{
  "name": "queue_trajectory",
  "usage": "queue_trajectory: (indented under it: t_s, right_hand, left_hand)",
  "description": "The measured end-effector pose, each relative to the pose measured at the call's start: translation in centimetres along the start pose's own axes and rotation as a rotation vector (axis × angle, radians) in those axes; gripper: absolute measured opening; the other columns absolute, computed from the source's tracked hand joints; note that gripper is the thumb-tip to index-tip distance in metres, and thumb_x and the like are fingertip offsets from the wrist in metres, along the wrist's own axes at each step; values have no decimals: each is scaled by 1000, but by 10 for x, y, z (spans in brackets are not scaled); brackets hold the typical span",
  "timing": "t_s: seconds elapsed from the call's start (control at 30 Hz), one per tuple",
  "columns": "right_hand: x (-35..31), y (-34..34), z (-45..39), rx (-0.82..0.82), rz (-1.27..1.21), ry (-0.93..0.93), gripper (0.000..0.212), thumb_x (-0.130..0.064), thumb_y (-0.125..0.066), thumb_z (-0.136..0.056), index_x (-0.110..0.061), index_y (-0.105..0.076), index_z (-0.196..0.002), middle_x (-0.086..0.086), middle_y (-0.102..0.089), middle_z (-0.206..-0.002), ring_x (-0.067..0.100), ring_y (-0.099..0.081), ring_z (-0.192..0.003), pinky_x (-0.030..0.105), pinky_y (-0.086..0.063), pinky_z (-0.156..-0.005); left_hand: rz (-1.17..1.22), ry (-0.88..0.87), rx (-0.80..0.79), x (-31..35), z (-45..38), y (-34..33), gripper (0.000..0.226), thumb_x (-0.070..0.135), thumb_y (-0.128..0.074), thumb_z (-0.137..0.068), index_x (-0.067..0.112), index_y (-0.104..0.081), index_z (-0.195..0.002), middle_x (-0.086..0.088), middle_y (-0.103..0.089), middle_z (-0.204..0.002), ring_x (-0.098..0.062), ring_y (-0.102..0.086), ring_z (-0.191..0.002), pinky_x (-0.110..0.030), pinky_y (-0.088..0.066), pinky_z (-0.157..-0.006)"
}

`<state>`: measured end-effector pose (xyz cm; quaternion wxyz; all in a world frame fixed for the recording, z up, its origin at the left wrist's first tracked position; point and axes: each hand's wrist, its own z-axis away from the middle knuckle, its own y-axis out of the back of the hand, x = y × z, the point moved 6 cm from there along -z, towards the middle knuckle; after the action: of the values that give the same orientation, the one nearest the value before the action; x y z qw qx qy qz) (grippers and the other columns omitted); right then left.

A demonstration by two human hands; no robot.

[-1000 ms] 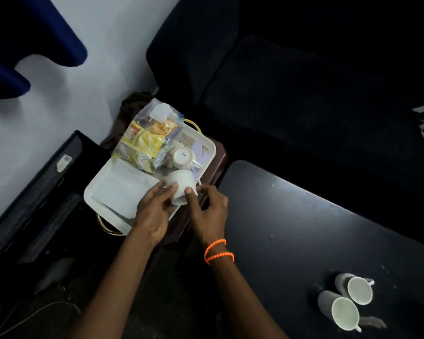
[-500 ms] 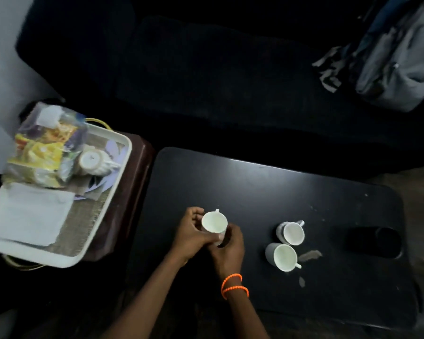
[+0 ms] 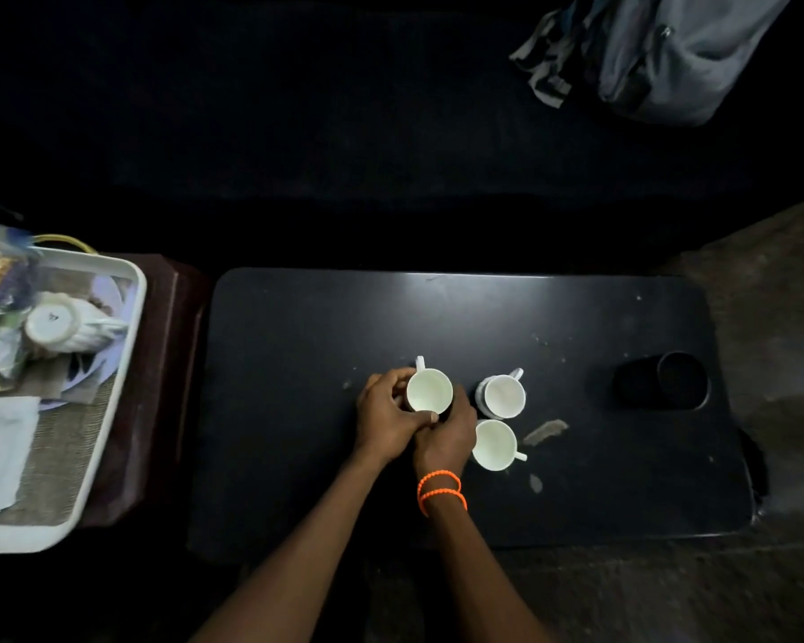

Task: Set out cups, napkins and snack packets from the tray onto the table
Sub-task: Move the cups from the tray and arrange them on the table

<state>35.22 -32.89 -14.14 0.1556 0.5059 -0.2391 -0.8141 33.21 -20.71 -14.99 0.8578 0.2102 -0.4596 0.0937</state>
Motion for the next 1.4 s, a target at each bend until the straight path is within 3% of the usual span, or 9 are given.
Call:
queue_trajectory:
  t_s: [0.2,0.37,0.63,0.77,0.9,1.07,1.17,1.27,1.4]
  right_hand:
    - [18,-18,35,-70,-157,-225,64,11,-65,-81,6,-44,-141,23,-65,-124,30,-69,-107,39,-56,-97]
    - [28,-38,67,-210,36,-261,52,-11,-76,-84,-1,-59,-132,16,-73,-107,28,-71,-95,28,-52,-88]
    - [-70,-143,112,-550,150,105,37,-20,-74,-86,-7,-67,-121,12,-73,-107,26,-70,-100,36,-55,-93]
    - [-154,-206,153,-650,164,543,37,-19,-75,-83,-5,-69,-116,14,-68,-114,31,-61,-109,38,-48,-99]
    - [-216,-259,187,-680,229,860,50,-20,-72,-78,-7,-64,-125,14,-64,-126,37,-55,-118,45,-45,-100]
    - [-223,-305,179,-791,480,692,75,-28,-67,-80,-18,-41,-149,3,-48,-153,30,-27,-148,46,-32,-114]
    - [-219,-304,182,-804,397,649,61,-25,-67,-79,-20,-52,-137,2,-59,-142,30,-28,-149,47,-35,-113]
    - [-215,-293,182,-814,208,586,60,-19,-71,-79,-17,-56,-137,9,-59,-140,28,-40,-142,37,-42,-110]
    - [-216,-276,184,-775,-62,450,47,-13,-73,-80,-17,-64,-126,2,-65,-128,18,-56,-123,31,-47,-102]
  left_hand:
    - [32,24,-17,-5,-1,12,79,4,-95,-60,11,-64,-132,-4,-59,-123,-12,-63,-111,-25,-53,-98]
    - [33,37,142,-16,-8,81,41,19,-89,-75,19,-74,-113,1,-72,-108,-7,-69,-98,-6,-51,-78]
    - [19,-36,788,-18,14,300,10,24,-74,-86,23,-76,-96,1,-73,-79,-6,-62,-65,-13,-49,-69]
    - [11,47,1065,-26,26,376,27,31,-68,-83,14,-69,-104,-11,-67,-100,-20,-62,-88,-26,-49,-82]
    - [227,274,830,-50,-1,404,41,42,-59,-96,8,-66,-118,-20,-69,-122,-34,-66,-109,-42,-55,-93]
    - [626,252,521,-46,-17,392,42,45,-45,-106,14,-62,-129,-17,-75,-109,-24,-76,-87,-29,-61,-63]
    - [753,263,506,-47,-18,397,39,51,-46,-104,19,-67,-113,-8,-78,-100,-23,-78,-89,-33,-63,-75]
    - [805,259,547,-48,-16,399,53,51,-47,-103,10,-61,-134,-14,-67,-124,-31,-69,-113,-41,-59,-94]
    - [833,209,589,-40,-11,400,43,41,-59,-101,8,-56,-128,-16,-71,-120,-31,-72,-108,-46,-62,-86]
